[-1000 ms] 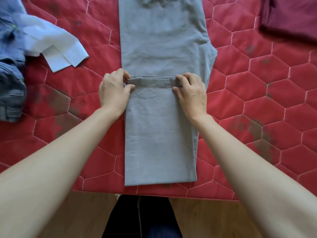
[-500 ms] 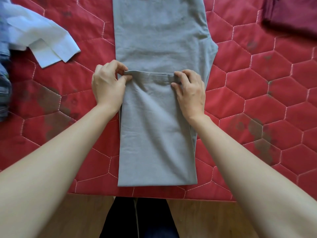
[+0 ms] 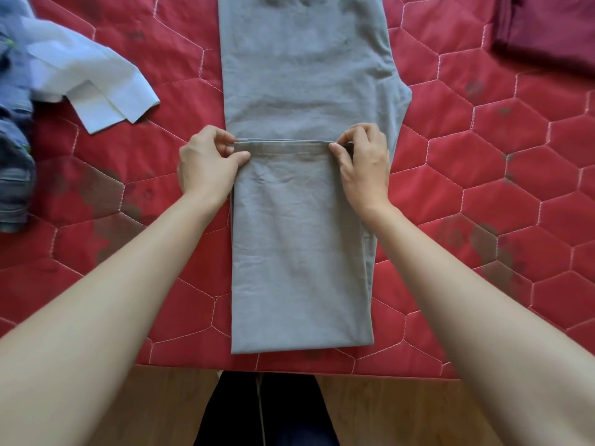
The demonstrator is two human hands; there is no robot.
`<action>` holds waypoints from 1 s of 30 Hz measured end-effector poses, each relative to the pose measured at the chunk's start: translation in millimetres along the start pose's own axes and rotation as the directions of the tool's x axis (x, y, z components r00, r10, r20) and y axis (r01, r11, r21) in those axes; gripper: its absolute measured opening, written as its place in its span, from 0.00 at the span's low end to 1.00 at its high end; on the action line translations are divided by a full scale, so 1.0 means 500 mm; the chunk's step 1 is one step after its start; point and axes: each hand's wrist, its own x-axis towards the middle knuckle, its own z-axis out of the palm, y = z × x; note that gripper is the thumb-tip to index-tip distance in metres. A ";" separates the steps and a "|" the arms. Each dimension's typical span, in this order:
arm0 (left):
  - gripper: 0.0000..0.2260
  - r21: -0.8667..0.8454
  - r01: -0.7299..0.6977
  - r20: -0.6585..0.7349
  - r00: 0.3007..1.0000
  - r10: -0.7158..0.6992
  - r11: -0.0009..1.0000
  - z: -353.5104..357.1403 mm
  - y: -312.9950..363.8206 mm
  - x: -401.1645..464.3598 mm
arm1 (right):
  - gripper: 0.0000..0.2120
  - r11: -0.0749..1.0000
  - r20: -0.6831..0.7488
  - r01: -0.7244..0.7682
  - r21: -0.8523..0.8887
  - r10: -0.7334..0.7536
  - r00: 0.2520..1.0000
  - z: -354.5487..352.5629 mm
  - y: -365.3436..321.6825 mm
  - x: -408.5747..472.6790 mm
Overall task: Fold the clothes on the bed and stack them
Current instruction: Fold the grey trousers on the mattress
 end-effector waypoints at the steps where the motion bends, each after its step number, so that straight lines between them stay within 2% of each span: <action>1: 0.11 0.011 -0.011 -0.005 1.000 0.011 1.000 0.002 0.000 -0.001 | 0.08 1.000 0.009 -0.003 -0.007 0.003 1.000 0.000 0.000 0.003; 6: 0.10 0.072 -0.140 -0.072 0.987 0.145 0.988 0.016 0.006 -0.011 | 0.09 0.994 0.020 -0.026 -0.103 0.028 0.999 0.012 0.000 0.013; 10: 0.09 0.045 -0.204 -0.167 0.963 0.209 0.978 0.018 0.004 -0.015 | 0.09 0.990 0.001 -0.045 -0.134 0.046 0.999 0.020 0.002 0.015; 14: 0.09 0.088 -0.164 -0.129 0.976 0.174 0.983 0.023 -0.002 0.000 | 0.09 0.989 -0.002 -0.036 -0.142 0.036 0.999 0.019 0.000 0.013; 16: 0.10 0.102 -0.130 -0.101 0.985 0.141 0.986 0.028 -0.006 0.005 | 0.10 0.979 -0.013 -0.016 -0.201 0.014 1.000 0.018 -0.004 0.009; 18: 0.11 0.133 -0.138 -0.098 0.984 0.152 0.981 0.032 -0.008 0.005 | 0.14 0.959 -0.031 0.024 -0.282 -0.034 0.999 0.018 -0.015 -0.002; 20: 0.11 0.143 -0.143 -0.107 0.981 0.159 0.979 0.034 -0.010 0.004 | 0.17 0.957 -0.045 0.116 -0.265 -0.132 0.990 0.028 -0.043 -0.026; 22: 0.11 0.148 -0.142 -0.115 0.980 0.160 0.979 0.035 -0.012 0.004 | 0.19 0.938 0.025 0.265 -0.226 -0.266 0.964 0.053 -0.073 -0.061; 23: 0.12 0.156 -0.147 -0.116 0.979 0.165 0.977 0.035 -0.012 0.003 | 0.21 0.911 0.125 0.334 -0.240 -0.312 0.942 0.067 -0.083 -0.081; 25: 0.12 0.170 -0.158 -0.108 0.978 0.178 0.973 0.033 -0.012 0.003 | 0.25 0.837 0.327 0.436 -0.331 -0.332 0.885 0.091 -0.079 -0.107; 26: 0.13 0.181 -0.165 -0.105 0.977 0.186 0.970 0.031 -0.011 0.003 | 0.25 0.805 0.372 0.460 -0.375 -0.324 0.870 0.097 -0.066 -0.107; 28: 0.15 0.243 -0.211 -0.103 0.965 0.241 0.947 0.026 -0.009 -0.002 | 0.25 0.783 0.366 0.447 -0.432 -0.300 0.881 0.098 -0.041 -0.088; 30: 0.14 0.337 -0.335 -0.115 0.913 0.392 0.880 0.021 -0.005 -0.025 | 0.25 0.796 0.334 0.403 -0.452 -0.269 0.904 0.093 -0.025 -0.060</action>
